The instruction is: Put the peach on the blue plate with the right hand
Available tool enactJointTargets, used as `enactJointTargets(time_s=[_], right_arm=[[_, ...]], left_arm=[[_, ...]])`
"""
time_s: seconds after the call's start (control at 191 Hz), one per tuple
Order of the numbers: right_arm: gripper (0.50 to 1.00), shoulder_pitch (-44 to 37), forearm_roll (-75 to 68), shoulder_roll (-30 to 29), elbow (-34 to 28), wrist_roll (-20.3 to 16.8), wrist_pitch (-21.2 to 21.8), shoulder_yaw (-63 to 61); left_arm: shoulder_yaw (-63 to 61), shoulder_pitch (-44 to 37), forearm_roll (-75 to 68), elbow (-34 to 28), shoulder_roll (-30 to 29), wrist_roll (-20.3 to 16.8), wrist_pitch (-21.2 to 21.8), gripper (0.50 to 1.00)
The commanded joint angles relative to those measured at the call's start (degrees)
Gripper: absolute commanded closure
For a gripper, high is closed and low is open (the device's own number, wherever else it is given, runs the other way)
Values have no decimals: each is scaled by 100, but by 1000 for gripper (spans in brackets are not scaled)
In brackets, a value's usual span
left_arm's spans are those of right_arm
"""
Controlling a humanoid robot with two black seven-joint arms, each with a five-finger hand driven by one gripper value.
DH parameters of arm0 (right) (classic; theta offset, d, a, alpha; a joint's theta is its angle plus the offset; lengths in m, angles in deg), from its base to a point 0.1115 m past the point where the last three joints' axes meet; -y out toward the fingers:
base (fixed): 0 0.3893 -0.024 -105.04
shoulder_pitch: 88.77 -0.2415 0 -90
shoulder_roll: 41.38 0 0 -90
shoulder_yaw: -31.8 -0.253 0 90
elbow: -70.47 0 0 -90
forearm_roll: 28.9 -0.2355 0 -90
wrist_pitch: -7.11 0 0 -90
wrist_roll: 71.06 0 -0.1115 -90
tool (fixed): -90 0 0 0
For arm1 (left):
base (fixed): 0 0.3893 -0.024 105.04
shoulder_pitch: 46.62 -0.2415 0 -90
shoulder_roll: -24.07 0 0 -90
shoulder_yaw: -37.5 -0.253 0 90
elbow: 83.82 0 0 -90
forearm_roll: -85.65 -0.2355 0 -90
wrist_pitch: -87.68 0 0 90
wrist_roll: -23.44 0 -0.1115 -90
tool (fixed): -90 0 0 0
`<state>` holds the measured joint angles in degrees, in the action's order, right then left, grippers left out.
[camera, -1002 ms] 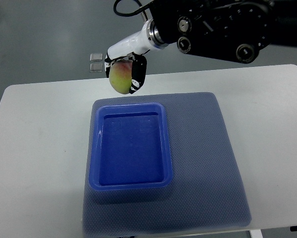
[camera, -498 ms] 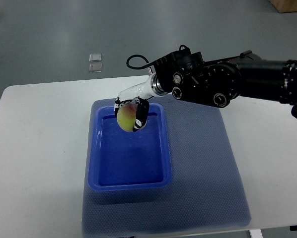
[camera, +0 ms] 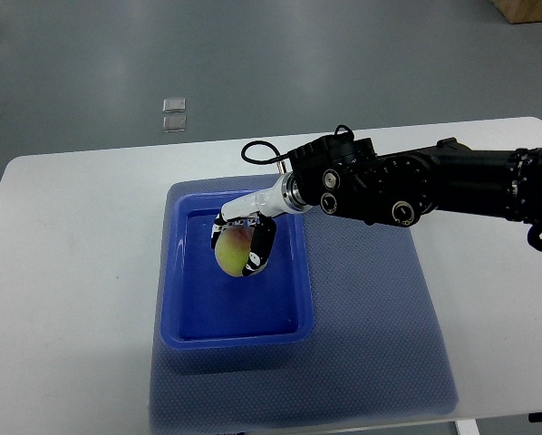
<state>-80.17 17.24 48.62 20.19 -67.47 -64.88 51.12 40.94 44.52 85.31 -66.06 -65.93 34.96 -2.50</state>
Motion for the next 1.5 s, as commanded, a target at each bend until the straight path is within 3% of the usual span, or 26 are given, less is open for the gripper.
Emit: enactJointTargets(time_s=[0.0, 0.016, 0.031, 0.068, 0.115, 0.163, 0.22, 0.226, 0.278, 0.488, 0.493, 0.535, 0.729, 0.981, 1.091, 1.096, 1.107, 1.159, 1.164, 1.238, 1.322, 1.327, 1.337, 1.495], right_arm=[[1000, 45, 1, 0, 0, 19, -8, 2], [985, 54, 1, 0, 0, 19, -17, 2], [926, 81, 1, 0, 0, 28, -17, 2], [861, 98, 1, 0, 0, 28, -17, -7], [718, 107, -8, 0, 0, 28, -8, -7], [673, 107, -17, 0, 0, 28, -8, -7], [668, 107, -17, 0, 0, 28, -8, -7], [636, 107, -17, 0, 0, 28, 0, -16], [611, 98, -26, 0, 0, 28, 9, -25], [595, 46, -52, 0, 0, 28, 18, -104], [577, 19, -69, 0, 0, 28, 44, -147], [570, 2, -78, 0, 0, 28, 53, -156], [570, -288, -114, 0, 9, 28, 62, -411], [570, -403, -360, 0, 44, 37, 97, -2072], [570, -201, -615, 325, 44, 45, 106, -2565], [570, 191, -841, 673, 44, 106, 106, -3069], [570, 299, -887, 746, 44, 133, 106, -3196], [570, 300, -887, 747, 44, 133, 106, -3197], [570, 762, -1087, 1043, 44, 290, 97, -3885], [570, 1635, -1484, 1248, 35, 572, 115, -5042], [570, 2023, -1652, 1265, 17, 669, 123, -5544], [570, 2545, -1913, 1239, 17, 756, 123, -6258], [570, 2655, -1968, 1222, 17, 766, 123, -6421], [570, 3693, -2811, 949, 105, 819, 36, -7829]], left_arm=[[-2, 1, 0, 0, 0, 0, 0, 500], [-2, 1, 0, 0, 0, 0, 0, 500], [-2, 1, -9, 0, 0, 0, 0, 500], [-2, 1, -9, 0, 0, 0, 0, 500], [-2, 1, -9, 0, 0, 0, 0, 500], [-2, 1, 0, 0, 0, 0, 0, 500], [-2, 1, 0, 0, 0, 0, 0, 500], [-2, 1, 0, 0, 0, 0, 0, 500], [-2, 1, 0, 0, 0, 0, 0, 500], [-2, 1, 0, 0, 0, 9, 0, 500], [-2, 1, 0, 0, 0, 0, 0, 500], [-2, -8, -9, 0, 0, 0, 0, 500], [-2, 1, 0, 0, 0, 0, 0, 500], [7, 1, 0, -9, 0, 0, 0, 500], [7, 1, -9, 0, 0, 0, 0, 500], [-2, 1, 0, 0, 0, 0, 0, 500], [-2, 1, 0, 0, 0, 0, 0, 500], [-2, 1, 0, 0, 0, 0, 0, 500], [7, 1, -9, 8, 0, 0, 0, 500], [7, 1, -9, 8, 0, 0, 0, 500], [7, -8, -9, 8, 0, 0, 0, 500], [7, 1, -9, 17, 0, 9, 0, 500], [7, 1, -9, 8, 0, 0, 0, 500], [7, 1, -9, 17, 0, 9, 0, 500]])
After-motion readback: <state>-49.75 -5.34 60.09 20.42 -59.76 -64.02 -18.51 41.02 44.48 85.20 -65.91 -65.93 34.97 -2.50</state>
